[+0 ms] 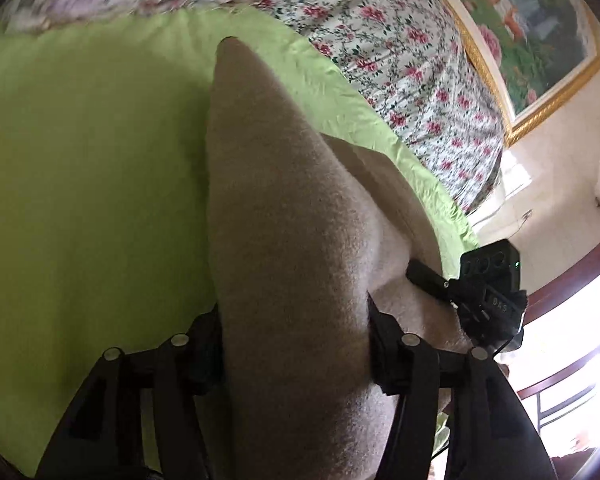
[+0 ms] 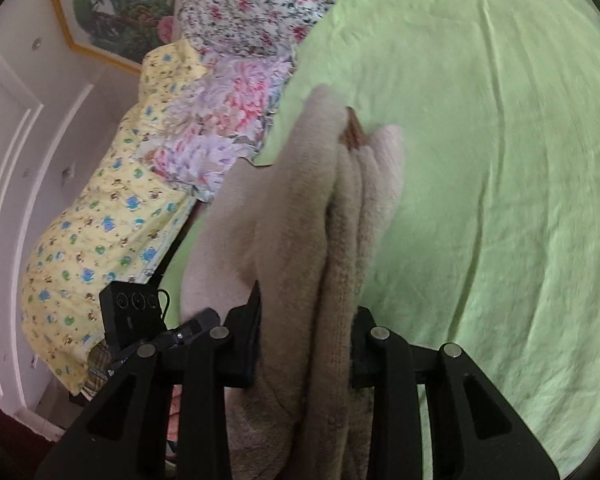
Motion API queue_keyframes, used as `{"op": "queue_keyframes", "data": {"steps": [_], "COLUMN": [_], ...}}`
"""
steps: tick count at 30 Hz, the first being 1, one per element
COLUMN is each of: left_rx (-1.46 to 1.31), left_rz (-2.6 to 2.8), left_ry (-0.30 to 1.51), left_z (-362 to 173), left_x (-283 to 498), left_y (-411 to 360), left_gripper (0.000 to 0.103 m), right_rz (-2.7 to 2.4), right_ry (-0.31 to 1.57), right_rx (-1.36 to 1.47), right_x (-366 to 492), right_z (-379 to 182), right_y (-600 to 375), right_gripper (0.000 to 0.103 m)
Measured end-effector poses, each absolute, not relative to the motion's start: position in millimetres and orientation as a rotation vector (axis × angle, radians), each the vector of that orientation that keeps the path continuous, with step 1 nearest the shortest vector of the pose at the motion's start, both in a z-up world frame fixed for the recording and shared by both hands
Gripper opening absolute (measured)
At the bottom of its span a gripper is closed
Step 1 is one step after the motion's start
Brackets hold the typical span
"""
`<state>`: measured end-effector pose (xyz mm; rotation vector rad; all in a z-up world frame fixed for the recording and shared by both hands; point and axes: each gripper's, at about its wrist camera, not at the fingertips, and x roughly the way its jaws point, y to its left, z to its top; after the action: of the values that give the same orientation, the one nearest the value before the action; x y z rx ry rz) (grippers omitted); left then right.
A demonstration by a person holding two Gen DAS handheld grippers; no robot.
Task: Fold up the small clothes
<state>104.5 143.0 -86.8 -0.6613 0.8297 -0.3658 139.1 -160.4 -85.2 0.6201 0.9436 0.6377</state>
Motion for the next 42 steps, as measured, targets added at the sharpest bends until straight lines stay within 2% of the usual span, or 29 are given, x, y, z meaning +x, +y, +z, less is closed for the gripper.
{"op": "queue_keyframes", "data": {"steps": [6, 12, 17, 20, 24, 25, 26, 27, 30, 32, 35, 38, 40, 41, 42], "left_rx": [-0.68, -0.647, -0.615, -0.539, -0.529, -0.52, -0.509, -0.503, -0.482, -0.509, -0.574, -0.598, -0.591, -0.578, -0.566], "left_rz": [-0.345, -0.305, -0.385, -0.383, -0.405, -0.382, -0.362, -0.337, -0.253, -0.215, -0.244, -0.258, -0.245, -0.234, -0.231], "left_ry": [0.845, 0.78, 0.714, 0.708, 0.765, 0.797, 0.832, 0.867, 0.969, 1.023, 1.012, 0.993, 0.976, 0.961, 0.947], "left_z": [-82, -44, -5, 8, 0, -6, -13, -22, -49, -69, -83, -85, -76, -68, -60], "left_x": [100, 68, 84, 110, 153, 164, 174, 185, 214, 227, 231, 228, 219, 210, 203], "left_y": [147, 175, 164, 145, 137, 136, 136, 138, 145, 153, 167, 171, 170, 169, 168], "left_gripper": [0.069, 0.069, 0.069, 0.069, 0.067, 0.063, 0.054, 0.05, 0.027, 0.007, 0.002, 0.002, 0.002, 0.007, 0.011], "right_rz": [0.558, 0.439, 0.45, 0.368, 0.356, 0.365, 0.368, 0.364, 0.329, 0.29, 0.284, 0.276, 0.271, 0.276, 0.281], "right_ry": [0.964, 0.875, 0.823, 0.86, 0.912, 0.93, 0.957, 0.972, 0.982, 0.996, 1.006, 1.007, 0.997, 0.996, 0.996], "right_rx": [0.573, 0.459, 0.33, 0.249, 0.29, 0.282, 0.256, 0.231, 0.187, 0.166, 0.197, 0.222, 0.241, 0.265, 0.289], "right_x": [134, 116, 128, 153, 187, 194, 201, 206, 218, 225, 227, 227, 221, 218, 214], "right_z": [-74, -30, 5, 0, -18, -23, -28, -33, -42, -52, -67, -65, -59, -57, -53], "right_y": [-156, -173, -149, -135, -132, -129, -124, -121, -119, -122, -131, -133, -135, -136, -139], "right_gripper": [0.047, 0.048, 0.048, 0.048, 0.048, 0.048, 0.04, 0.02, 0.014, 0.013, 0.013, 0.014, 0.021, 0.027, 0.028]}}
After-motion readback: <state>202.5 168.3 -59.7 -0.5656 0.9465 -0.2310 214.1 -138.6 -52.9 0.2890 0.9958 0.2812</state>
